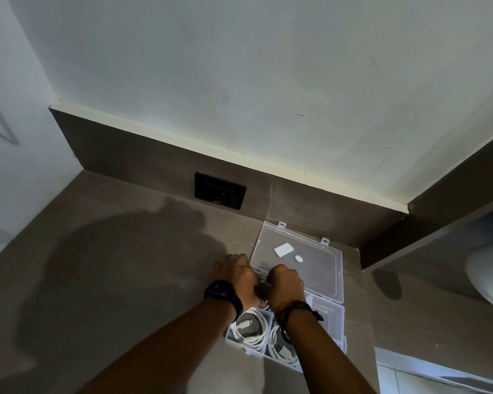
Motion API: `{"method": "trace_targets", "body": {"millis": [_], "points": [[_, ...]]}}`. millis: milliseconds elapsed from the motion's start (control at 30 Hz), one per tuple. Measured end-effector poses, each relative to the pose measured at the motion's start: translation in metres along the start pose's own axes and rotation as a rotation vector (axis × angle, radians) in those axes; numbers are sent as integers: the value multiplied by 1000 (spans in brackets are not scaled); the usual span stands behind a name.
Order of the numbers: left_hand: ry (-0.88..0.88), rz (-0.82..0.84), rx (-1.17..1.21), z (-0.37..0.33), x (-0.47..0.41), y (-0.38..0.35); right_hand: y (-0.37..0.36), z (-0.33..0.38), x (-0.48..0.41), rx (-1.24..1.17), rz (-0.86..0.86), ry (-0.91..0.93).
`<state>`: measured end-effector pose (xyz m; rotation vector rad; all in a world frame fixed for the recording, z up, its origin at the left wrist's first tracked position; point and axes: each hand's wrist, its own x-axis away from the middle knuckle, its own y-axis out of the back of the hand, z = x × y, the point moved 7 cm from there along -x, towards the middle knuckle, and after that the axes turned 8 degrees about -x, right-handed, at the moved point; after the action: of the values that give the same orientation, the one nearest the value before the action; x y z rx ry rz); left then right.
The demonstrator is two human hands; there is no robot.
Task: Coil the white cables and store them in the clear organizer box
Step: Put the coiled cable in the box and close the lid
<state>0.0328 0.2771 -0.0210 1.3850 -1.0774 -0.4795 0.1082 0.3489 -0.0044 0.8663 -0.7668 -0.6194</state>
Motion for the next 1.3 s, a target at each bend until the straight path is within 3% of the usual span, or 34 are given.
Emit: {"method": "trace_targets", "body": {"millis": [100,233,333,633,933,1300], "points": [[12,-16,-84,-6,-1,1,0,-3,2,-76,8,-15],[28,-43,-83,-4,-2,-3,4,-5,2,-151,148,19],[23,-27,-98,-3,-4,-8,14,-7,4,-177,92,70],[9,32,-25,1,-5,-13,10,-5,16,5,83,263],[-139,223,229,13,-7,-14,-6,-3,9,108,67,184],[-91,124,265,15,-7,-9,-14,-5,12,40,39,164]]}}
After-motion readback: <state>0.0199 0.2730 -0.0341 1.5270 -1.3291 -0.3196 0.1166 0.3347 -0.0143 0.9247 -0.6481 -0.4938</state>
